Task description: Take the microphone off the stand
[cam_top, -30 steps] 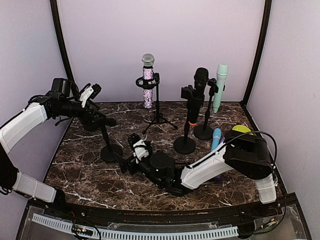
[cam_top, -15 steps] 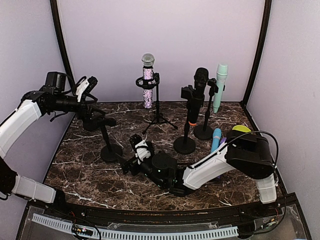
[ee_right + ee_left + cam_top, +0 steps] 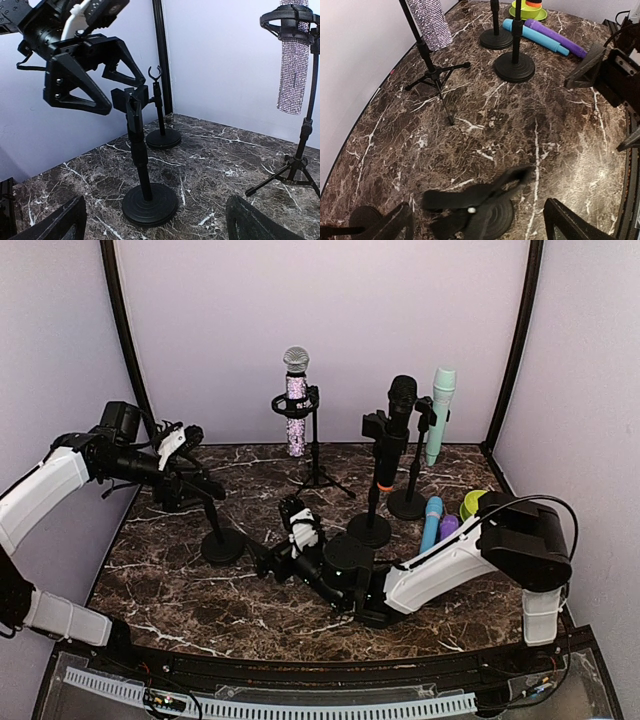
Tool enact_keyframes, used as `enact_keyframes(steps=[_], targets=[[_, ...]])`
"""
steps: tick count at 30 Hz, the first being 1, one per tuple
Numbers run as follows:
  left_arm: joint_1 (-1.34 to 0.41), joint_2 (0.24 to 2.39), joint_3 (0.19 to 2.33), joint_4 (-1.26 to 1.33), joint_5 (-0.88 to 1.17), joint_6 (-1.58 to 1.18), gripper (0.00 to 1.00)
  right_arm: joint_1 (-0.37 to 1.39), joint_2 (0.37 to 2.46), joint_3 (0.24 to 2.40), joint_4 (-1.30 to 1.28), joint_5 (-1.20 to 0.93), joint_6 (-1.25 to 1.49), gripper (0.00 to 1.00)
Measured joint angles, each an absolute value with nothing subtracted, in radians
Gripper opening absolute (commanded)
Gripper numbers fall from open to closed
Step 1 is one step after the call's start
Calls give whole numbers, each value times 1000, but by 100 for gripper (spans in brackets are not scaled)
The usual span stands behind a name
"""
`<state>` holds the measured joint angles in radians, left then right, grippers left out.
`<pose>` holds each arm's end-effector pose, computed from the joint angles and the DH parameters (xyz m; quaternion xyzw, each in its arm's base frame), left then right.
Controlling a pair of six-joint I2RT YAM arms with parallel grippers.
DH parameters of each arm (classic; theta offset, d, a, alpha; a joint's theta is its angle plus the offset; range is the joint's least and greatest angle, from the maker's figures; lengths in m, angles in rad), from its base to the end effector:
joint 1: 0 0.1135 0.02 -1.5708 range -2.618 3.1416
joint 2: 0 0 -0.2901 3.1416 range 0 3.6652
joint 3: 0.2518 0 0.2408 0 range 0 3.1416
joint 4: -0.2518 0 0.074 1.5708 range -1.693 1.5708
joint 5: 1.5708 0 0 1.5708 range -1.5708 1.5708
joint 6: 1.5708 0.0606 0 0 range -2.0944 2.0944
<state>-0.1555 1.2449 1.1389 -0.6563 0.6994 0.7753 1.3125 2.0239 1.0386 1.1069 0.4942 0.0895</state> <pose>0.2433 -0.0776 0.3402 0.5081 0.7114 -0.1873 0.4480 0.1433 0.4299 0.2286 -0.2190 0.6314 0.3444 0.6594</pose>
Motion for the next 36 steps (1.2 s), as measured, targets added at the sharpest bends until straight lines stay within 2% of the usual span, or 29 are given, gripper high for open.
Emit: enact_keyframes(steps=[7, 14, 21, 25, 31, 36], targets=[[-155, 1353, 1156, -607, 627, 809, 87, 1313, 2024, 1034, 1099, 493, 103, 96], [-155, 1345, 1098, -548, 605, 818, 77, 1313, 2024, 1034, 1097, 489, 113, 94], [-155, 1345, 1006, -436, 594, 763, 57, 1313, 2024, 1034, 1095, 486, 117, 91], [-155, 1346, 976, -381, 582, 727, 54, 1313, 2024, 1034, 1091, 487, 123, 90], [-156, 1360, 975, -330, 588, 690, 43, 1313, 2024, 1034, 1090, 487, 137, 88], [-156, 1374, 975, -312, 600, 672, 26, 1313, 2024, 1034, 1083, 487, 140, 87]])
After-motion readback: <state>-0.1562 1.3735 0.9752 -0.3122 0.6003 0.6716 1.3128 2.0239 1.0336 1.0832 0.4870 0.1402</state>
